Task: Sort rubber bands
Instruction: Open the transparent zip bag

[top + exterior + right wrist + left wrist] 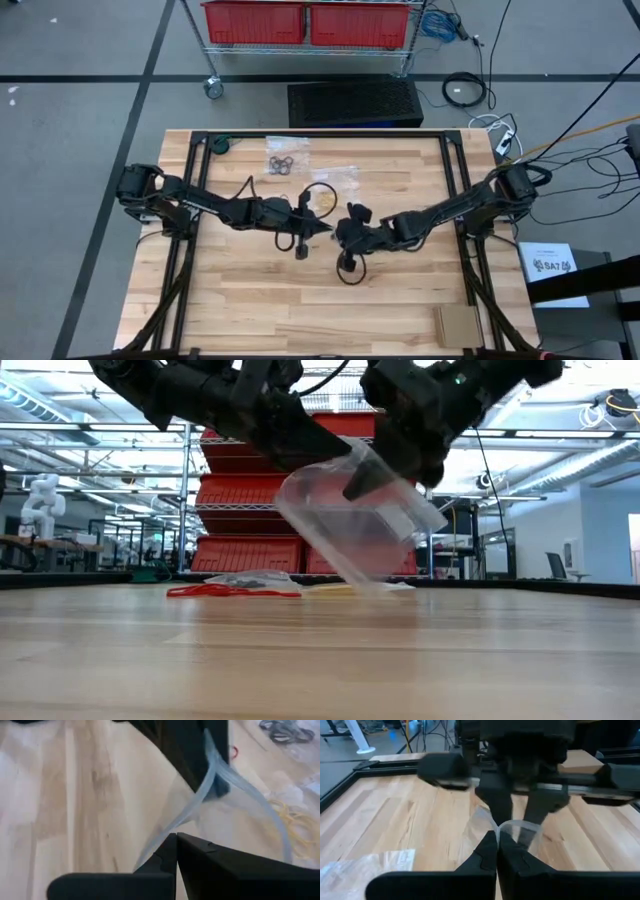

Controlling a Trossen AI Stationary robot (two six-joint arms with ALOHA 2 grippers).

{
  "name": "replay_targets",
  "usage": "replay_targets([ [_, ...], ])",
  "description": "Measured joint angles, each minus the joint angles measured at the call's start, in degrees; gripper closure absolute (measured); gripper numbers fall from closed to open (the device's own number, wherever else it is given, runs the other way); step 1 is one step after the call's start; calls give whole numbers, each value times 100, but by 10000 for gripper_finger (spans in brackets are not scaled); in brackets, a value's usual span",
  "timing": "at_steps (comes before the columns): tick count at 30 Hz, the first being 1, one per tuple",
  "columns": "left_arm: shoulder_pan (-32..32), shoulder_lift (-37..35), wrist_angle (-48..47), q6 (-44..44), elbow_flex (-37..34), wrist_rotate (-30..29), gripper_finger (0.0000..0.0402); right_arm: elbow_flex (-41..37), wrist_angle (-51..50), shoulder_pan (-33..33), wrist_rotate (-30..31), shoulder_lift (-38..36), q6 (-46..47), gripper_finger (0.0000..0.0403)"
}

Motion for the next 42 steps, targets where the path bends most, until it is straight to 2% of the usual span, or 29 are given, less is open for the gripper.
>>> replay_targets([
  [5, -42, 0, 140, -4, 0, -31, 401, -451, 957, -11, 322, 0, 184, 403],
  [10, -47, 0, 225, -33, 0, -31, 401, -474, 1188, -7, 909, 0, 41, 403],
  [13, -56, 0, 260, -39, 0, -40, 401, -468, 1588, -15, 912, 58, -117, 402],
  [15, -62, 0, 272, -39, 0, -38, 401, -468, 1822, -31, 693, 137, -333, 396],
  [19, -95, 0, 297, -41, 0, -65, 401, -470, 2087, -141, 414, 263, -403, 353],
  [26, -133, 0, 294, -37, 0, -167, 401, -470, 2212, -352, 295, 390, -112, 229],
  [29, -132, 0, 267, -20, -2, -204, 401, -470, 2270, -387, 288, 410, -87, 190],
  [33, -134, 0, 249, 0, -2, -204, 401, -470, 2298, -383, 217, 409, -79, 169],
  [42, -134, 0, 113, 116, -2, -254, 401, -470, 2303, -348, -40, 411, -166, 166],
])
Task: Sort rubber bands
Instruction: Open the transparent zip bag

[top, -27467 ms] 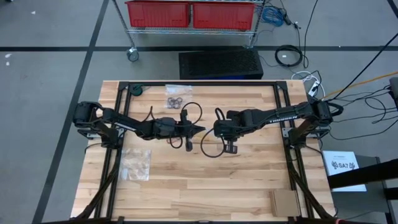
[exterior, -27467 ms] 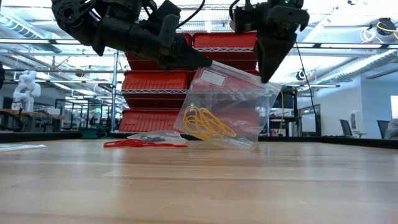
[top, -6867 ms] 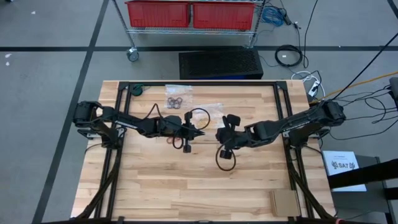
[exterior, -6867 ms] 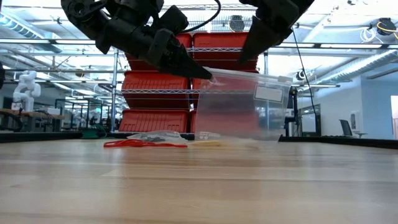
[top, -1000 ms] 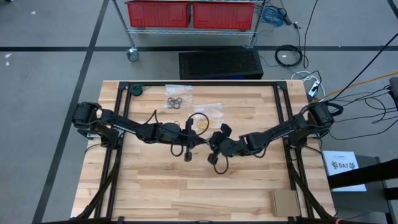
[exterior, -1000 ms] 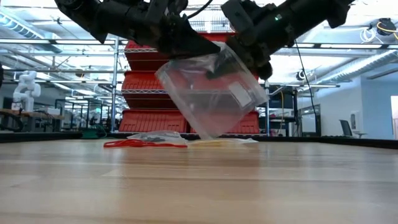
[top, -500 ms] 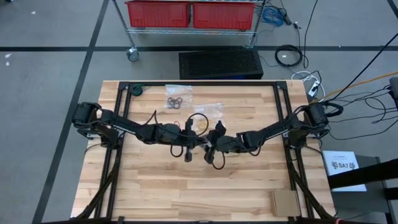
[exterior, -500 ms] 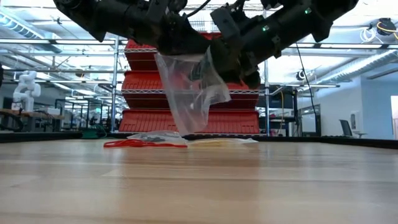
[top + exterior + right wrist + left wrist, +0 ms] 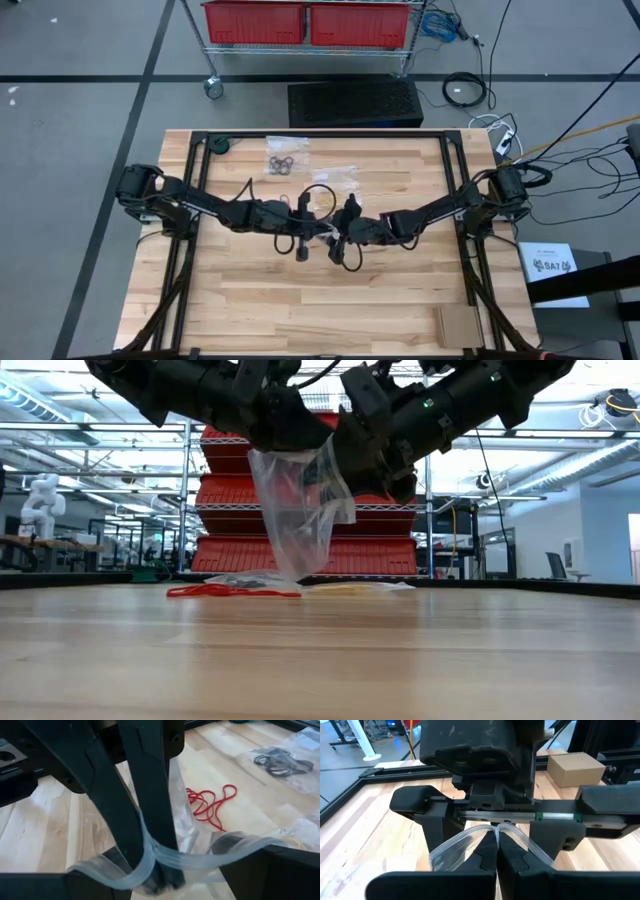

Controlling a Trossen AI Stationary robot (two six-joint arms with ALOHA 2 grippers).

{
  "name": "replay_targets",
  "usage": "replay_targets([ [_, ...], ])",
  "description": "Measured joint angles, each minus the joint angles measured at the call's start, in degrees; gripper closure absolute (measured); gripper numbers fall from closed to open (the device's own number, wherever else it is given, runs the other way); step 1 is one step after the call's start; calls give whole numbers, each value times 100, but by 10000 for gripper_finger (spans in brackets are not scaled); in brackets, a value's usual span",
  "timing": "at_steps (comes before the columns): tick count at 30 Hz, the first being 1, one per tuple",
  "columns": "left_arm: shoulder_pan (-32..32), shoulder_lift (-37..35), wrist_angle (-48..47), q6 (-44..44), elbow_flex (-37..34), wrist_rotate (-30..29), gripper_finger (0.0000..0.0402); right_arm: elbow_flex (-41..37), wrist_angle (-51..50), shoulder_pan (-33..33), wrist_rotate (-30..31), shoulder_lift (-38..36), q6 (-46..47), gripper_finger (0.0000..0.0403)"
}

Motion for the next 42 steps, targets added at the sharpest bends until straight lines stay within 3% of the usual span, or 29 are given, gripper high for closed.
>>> replay_targets([
  [10, 2, -365, -627, 65, 2, -315, 401, 2, 4, -2, -504, -74, 22, 153],
  [20, 2, -498, -828, 147, 9, -592, 401, 2, -178, 49, -564, -584, -496, 153],
  [32, 2, -804, -1268, 155, -4, -651, 401, 13, -1050, 31, -550, -743, -260, 153],
  [42, 2, -835, -1547, 155, -4, -649, 401, 33, -1082, 28, -544, -962, -404, 153],
])
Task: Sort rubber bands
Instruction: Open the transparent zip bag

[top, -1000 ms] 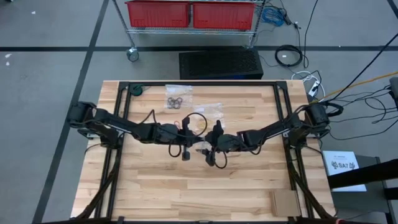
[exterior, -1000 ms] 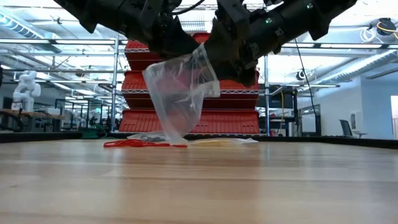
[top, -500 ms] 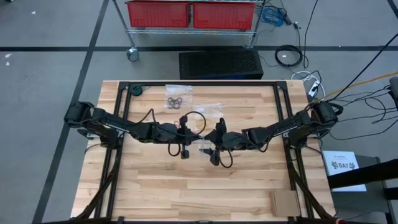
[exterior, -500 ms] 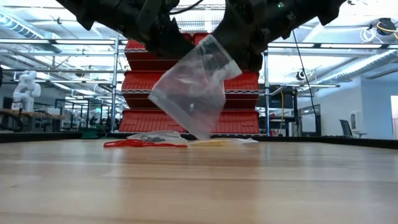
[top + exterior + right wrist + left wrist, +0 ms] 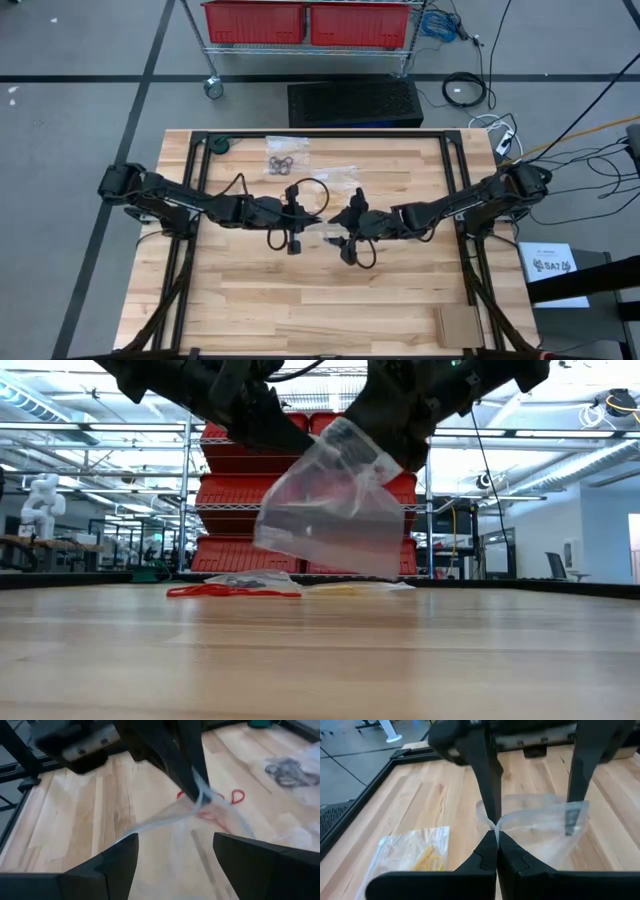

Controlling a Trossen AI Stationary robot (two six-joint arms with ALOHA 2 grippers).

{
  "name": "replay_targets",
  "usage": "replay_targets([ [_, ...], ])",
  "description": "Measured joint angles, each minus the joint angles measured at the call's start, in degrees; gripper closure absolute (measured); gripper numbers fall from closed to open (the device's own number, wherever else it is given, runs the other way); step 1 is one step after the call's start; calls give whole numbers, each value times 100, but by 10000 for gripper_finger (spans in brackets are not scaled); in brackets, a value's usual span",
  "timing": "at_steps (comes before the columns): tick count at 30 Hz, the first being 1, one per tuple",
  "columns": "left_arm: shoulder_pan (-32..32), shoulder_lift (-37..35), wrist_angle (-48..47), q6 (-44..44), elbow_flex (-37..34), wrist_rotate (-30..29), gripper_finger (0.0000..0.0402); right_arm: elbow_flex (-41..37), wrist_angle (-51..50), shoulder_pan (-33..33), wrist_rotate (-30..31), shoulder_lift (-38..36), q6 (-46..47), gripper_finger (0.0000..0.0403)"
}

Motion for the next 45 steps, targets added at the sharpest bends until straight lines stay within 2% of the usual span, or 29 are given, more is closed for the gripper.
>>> replay_targets([
  [10, 0, 0, -11, 0, 2, 2, 401, 83, -464, -209, -18, -63, -77, 153],
  [17, 0, -1, 22, 0, 2, 9, 401, 85, -426, -416, -467, -63, 308, 152],
  [24, -25, -2, 26, -9, 2, 85, 401, 85, -431, -649, -762, -63, 1040, 120],
  [30, -114, 0, 26, -4, 2, 92, 401, 85, -400, -781, -767, -61, 1173, 88],
  [40, -114, -2, 14, 39, 2, 81, 401, 85, -390, -776, -767, -61, 1137, 85],
  [45, -114, -1, -29, 39, 2, 61, 401, 85, -473, -765, -953, -128, 1070, 85],
])
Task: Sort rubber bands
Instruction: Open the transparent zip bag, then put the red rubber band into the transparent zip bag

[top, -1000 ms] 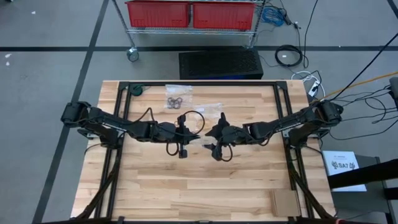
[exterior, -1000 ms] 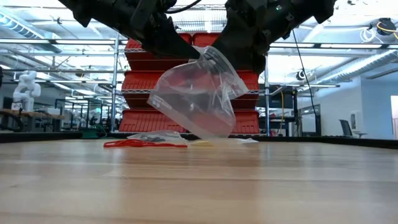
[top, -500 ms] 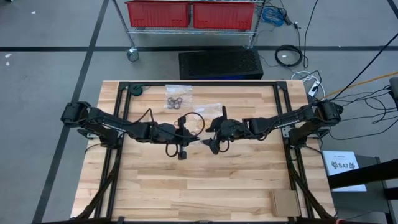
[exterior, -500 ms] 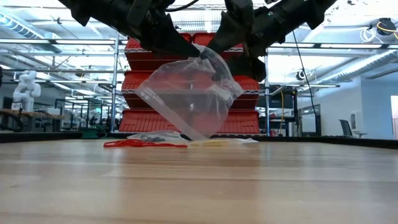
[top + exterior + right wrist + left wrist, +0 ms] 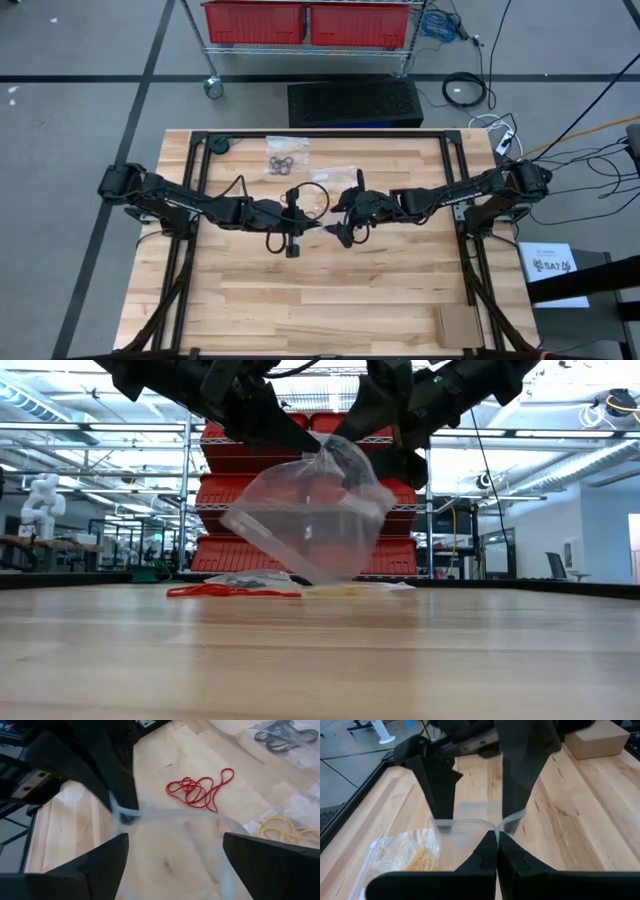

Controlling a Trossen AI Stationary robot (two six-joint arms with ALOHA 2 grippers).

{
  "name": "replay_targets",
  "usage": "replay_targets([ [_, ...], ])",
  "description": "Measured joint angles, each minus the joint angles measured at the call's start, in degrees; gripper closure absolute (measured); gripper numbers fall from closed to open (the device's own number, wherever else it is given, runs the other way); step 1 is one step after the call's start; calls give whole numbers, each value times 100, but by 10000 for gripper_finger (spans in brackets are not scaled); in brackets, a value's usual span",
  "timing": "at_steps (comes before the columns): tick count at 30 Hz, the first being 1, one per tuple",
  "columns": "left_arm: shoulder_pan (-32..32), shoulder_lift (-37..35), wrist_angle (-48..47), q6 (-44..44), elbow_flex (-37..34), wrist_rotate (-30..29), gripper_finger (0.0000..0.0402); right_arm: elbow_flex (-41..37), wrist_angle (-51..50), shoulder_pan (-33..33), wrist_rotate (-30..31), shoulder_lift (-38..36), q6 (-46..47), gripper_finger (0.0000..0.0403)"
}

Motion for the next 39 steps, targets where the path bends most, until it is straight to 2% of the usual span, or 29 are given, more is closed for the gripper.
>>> replay_targets([
  [14, 2, -1, -84, 7, 4, -46, 401, 7, -813, 132, -107, -1218, -198, 85],
  [19, 19, -1, -266, 176, 4, -465, 401, 7, -1307, 217, 39, -1494, -389, 85],
  [23, 140, -100, -512, 229, 4, -624, 401, 7, -1949, 313, 394, -1499, -335, 85],
  [28, 275, -401, -537, 151, -68, -627, 401, 4, -2132, 468, 382, -1459, -323, 85],
  [34, 477, -770, -303, 140, -528, -627, 401, 4, -1762, 655, 383, -1221, -422, 85],
  [39, 638, -1291, -255, 111, -839, -652, 401, 4, -1016, 725, 359, -472, -653, 85],
])
